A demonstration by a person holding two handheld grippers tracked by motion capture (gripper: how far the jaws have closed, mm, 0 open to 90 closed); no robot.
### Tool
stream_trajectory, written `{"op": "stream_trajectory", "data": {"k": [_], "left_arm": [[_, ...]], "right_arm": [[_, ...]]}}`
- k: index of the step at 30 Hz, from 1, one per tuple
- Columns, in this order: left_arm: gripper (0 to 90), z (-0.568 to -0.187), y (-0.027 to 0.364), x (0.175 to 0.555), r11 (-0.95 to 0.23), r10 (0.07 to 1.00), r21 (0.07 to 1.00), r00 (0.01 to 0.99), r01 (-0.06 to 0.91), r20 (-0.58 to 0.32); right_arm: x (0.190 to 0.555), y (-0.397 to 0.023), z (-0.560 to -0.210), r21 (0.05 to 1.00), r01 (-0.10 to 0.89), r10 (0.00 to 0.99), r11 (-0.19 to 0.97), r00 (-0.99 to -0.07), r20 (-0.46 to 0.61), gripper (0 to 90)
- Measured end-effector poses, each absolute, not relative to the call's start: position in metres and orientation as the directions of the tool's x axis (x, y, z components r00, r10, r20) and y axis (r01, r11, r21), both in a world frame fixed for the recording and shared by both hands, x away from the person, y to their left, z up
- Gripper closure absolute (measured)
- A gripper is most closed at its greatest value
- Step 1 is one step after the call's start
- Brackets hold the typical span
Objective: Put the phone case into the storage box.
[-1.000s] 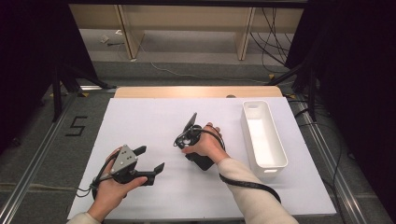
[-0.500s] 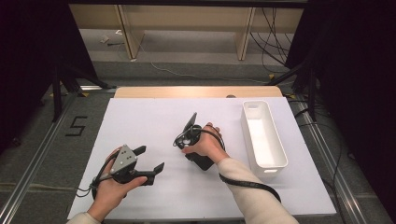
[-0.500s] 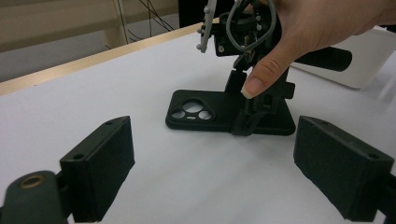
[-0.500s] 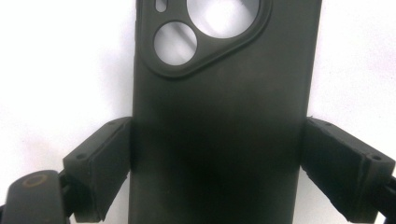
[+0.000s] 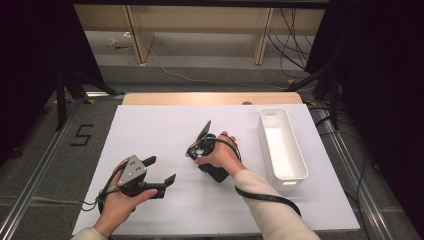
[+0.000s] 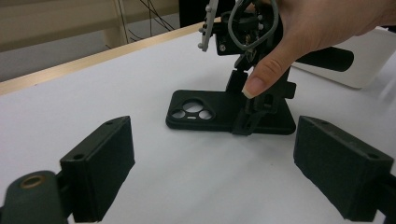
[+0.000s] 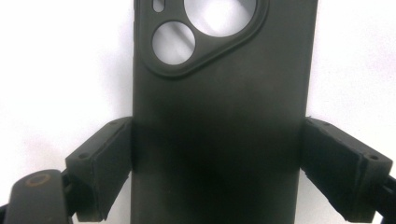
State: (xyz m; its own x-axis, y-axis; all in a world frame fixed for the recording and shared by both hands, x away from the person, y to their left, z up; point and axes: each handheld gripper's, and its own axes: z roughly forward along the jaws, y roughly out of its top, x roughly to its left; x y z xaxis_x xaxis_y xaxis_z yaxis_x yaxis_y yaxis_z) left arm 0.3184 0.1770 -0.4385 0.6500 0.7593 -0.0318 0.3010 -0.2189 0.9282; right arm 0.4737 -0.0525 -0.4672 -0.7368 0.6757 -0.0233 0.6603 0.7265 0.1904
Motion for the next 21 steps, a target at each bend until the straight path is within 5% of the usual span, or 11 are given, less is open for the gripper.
{"op": "stream_trajectory", "data": {"k": [21], "left_arm": [[12.0,-0.4388,0.1773,0.3187,-0.216,0.759,0.929,0.65,0.301,-0.034]], "right_arm": [[0.4733,-0.0543,-0.4668,0.206,0.668,0.685,0.715,-0.728,-0.019,15.4]]}}
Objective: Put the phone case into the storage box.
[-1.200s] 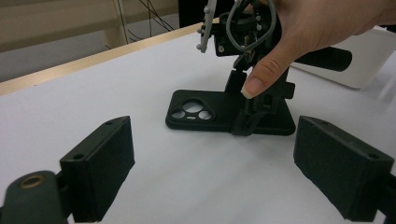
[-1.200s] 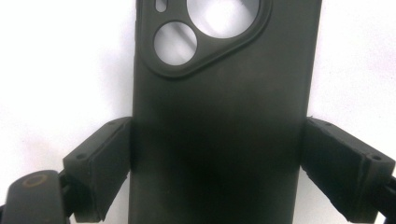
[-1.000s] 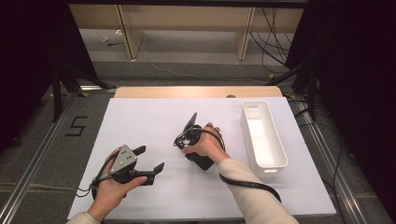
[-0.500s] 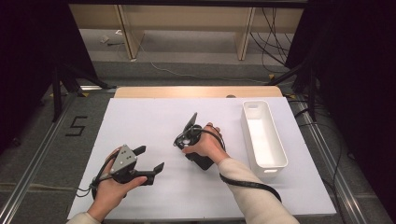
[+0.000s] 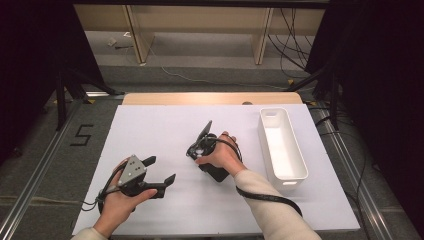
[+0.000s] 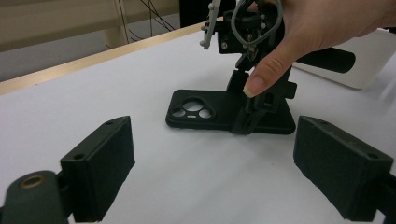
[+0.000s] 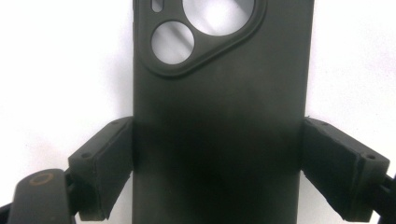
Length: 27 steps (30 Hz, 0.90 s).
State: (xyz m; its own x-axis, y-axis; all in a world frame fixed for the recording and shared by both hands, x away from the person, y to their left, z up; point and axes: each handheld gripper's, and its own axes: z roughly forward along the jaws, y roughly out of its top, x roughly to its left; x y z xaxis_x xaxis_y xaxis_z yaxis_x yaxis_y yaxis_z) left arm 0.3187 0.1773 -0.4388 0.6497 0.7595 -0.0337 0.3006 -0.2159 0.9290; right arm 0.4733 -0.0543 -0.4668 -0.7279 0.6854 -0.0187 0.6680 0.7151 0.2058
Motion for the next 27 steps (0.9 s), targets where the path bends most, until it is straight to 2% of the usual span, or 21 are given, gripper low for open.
{"op": "stream_trajectory", "data": {"k": [12,20,27], "left_arm": [[12.0,-0.439,0.178,0.319,-0.217,0.76,0.929,0.649,0.299,-0.031],[12.1,-0.439,0.178,0.319,-0.216,0.76,0.93,0.649,0.299,-0.032],[12.1,-0.439,0.178,0.319,-0.217,0.762,0.929,0.647,0.3,-0.031]], "right_arm": [[0.472,-0.056,-0.465,0.216,0.68,0.698,0.701,-0.716,-0.008,15.4],[0.47,-0.058,-0.459,0.271,0.67,0.699,0.691,-0.715,-0.015,15.4],[0.464,-0.061,-0.449,0.357,0.666,0.715,0.655,-0.699,-0.009,15.4]]}}
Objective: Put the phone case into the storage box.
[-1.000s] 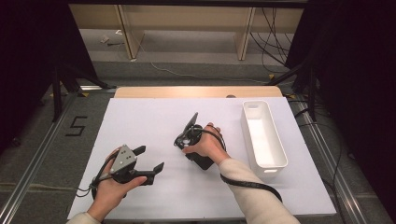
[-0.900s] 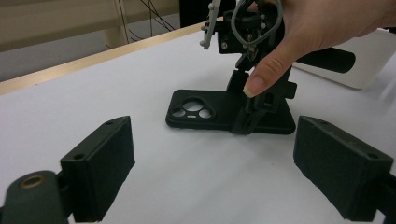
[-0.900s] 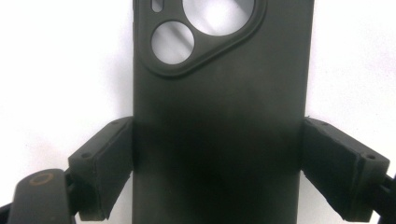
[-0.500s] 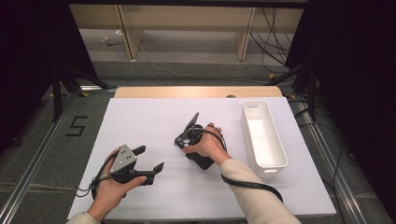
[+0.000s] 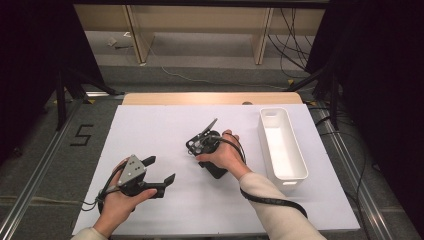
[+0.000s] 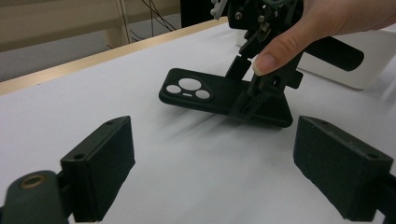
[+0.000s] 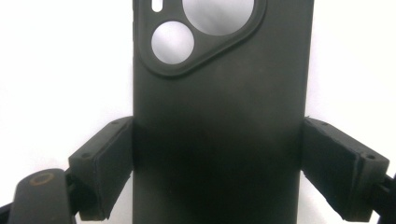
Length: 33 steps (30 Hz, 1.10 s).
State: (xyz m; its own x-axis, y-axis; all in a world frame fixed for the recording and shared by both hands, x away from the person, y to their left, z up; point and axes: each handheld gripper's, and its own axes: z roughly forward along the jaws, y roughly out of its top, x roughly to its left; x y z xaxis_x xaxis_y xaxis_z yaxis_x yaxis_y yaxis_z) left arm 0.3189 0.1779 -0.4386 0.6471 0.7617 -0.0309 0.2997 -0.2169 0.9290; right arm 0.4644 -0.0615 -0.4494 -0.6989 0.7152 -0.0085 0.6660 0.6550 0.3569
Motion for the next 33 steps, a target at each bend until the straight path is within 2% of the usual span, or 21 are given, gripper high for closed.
{"op": "stream_trajectory", "data": {"k": [16,33], "left_arm": [[12.3,-0.439,0.178,0.319,-0.214,0.766,0.929,0.642,0.303,-0.033],[12.3,-0.439,0.178,0.32,-0.215,0.767,0.927,0.641,0.306,-0.034]], "right_arm": [[0.452,-0.079,-0.432,0.577,0.573,0.702,0.582,-0.712,0.0,15.4],[0.446,-0.096,-0.422,0.664,0.541,0.715,0.517,-0.699,0.012,15.4]]}}
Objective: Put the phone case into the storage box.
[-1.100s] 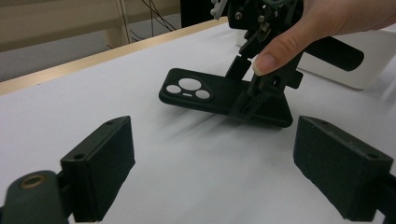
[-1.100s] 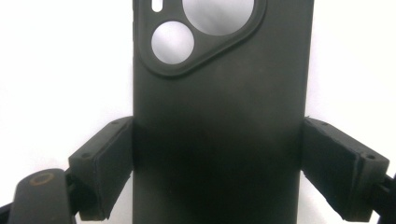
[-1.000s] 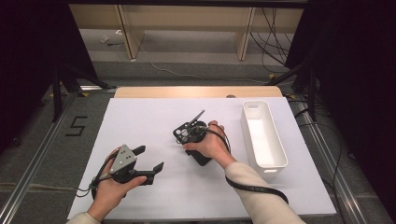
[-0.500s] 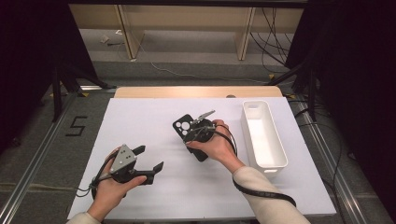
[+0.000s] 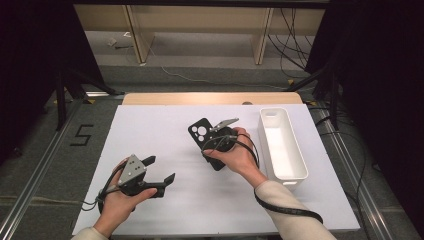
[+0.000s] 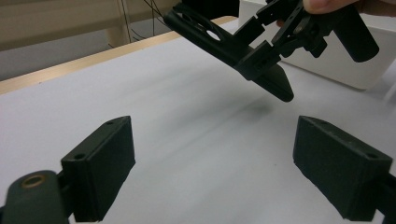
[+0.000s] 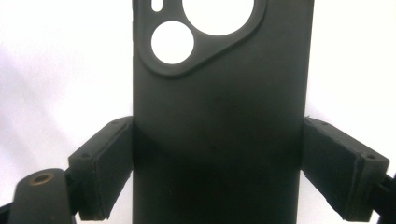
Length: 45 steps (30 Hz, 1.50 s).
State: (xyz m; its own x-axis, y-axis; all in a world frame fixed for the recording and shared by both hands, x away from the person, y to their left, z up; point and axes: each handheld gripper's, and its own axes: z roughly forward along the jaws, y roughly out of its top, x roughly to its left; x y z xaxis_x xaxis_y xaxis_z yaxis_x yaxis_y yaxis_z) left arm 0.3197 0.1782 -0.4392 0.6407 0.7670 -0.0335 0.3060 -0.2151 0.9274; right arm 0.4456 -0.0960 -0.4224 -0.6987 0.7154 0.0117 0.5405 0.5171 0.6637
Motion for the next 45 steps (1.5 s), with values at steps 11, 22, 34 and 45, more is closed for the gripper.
{"op": "stream_trajectory", "data": {"k": [11,22,34,45], "left_arm": [[12.3,-0.439,0.178,0.32,-0.214,0.768,0.927,0.639,0.308,-0.035],[12.3,-0.44,0.179,0.32,-0.217,0.769,0.927,0.639,0.307,-0.032],[12.4,-0.439,0.179,0.32,-0.215,0.769,0.928,0.638,0.304,-0.031],[12.4,-0.439,0.179,0.32,-0.213,0.769,0.929,0.638,0.303,-0.032]], "right_arm": [[0.442,-0.11,-0.414,0.706,0.521,0.724,0.479,-0.689,0.018,15.4],[0.439,-0.123,-0.408,0.736,0.512,0.741,0.443,-0.671,0.021,15.3],[0.442,-0.139,-0.404,0.762,0.518,0.773,0.389,-0.633,0.035,15.3],[0.444,-0.144,-0.401,0.783,0.505,0.79,0.362,-0.612,0.029,15.4]]}}
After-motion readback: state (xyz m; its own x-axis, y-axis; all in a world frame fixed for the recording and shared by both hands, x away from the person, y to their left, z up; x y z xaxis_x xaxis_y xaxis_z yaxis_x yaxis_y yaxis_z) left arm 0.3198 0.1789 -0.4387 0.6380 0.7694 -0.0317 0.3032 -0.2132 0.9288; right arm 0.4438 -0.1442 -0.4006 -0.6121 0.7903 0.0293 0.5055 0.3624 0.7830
